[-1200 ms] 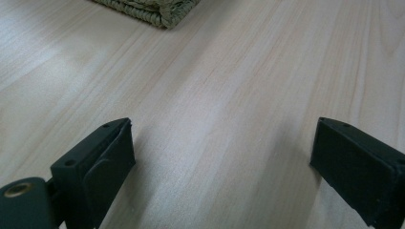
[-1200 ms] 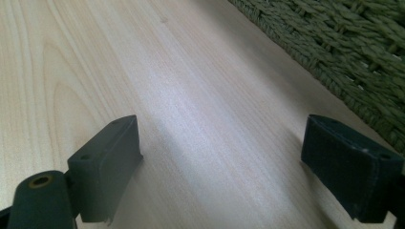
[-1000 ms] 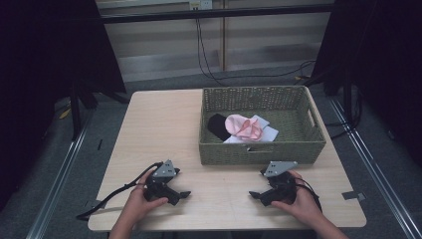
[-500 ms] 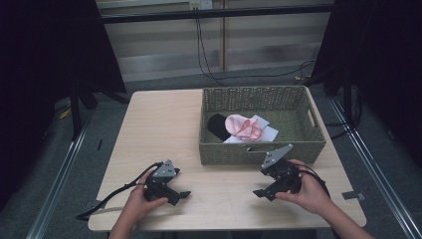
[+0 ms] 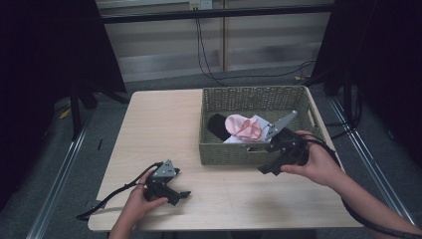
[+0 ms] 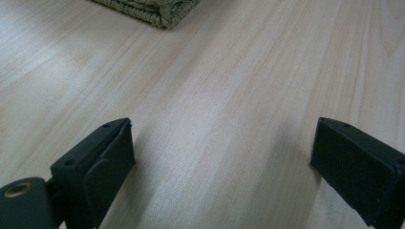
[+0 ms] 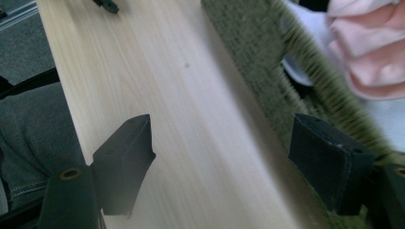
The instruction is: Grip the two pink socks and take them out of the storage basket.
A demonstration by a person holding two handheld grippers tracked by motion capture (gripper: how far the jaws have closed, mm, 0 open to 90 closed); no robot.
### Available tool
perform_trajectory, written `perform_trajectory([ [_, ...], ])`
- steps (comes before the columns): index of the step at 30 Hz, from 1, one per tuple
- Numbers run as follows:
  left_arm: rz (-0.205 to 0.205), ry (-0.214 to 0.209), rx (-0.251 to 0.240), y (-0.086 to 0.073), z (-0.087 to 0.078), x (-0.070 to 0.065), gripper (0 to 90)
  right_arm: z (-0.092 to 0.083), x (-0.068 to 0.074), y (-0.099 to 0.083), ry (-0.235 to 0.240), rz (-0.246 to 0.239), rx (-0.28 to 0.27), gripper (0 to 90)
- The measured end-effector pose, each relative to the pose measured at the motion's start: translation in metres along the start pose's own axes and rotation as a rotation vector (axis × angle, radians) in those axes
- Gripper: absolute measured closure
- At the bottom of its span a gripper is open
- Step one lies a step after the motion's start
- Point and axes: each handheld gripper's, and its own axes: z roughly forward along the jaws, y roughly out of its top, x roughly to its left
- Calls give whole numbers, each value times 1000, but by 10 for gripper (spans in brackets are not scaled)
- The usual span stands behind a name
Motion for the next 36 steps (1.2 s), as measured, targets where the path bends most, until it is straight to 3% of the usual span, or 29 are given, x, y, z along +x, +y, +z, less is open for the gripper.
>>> perform_trajectory([
  [3,0,0,0,0,0,0,69,-2,-5,6,-4,1,-3,244],
  [6,-1,0,-1,0,0,0,69,-6,-23,21,-21,22,-29,262],
  [8,0,0,-1,0,0,0,69,-6,-27,23,-32,30,-24,263],
  [10,0,0,-1,0,0,0,69,-3,-43,32,-37,59,-27,267],
  [11,0,0,-1,0,0,0,69,-3,-43,32,-37,59,-27,267],
  [12,-1,0,-1,0,0,0,69,1,-51,36,-41,88,-24,268],
  [19,0,1,-2,0,0,0,69,14,-73,51,-81,112,-15,283],
  [36,2,-3,0,0,0,0,69,50,-107,70,-107,197,39,401],
])
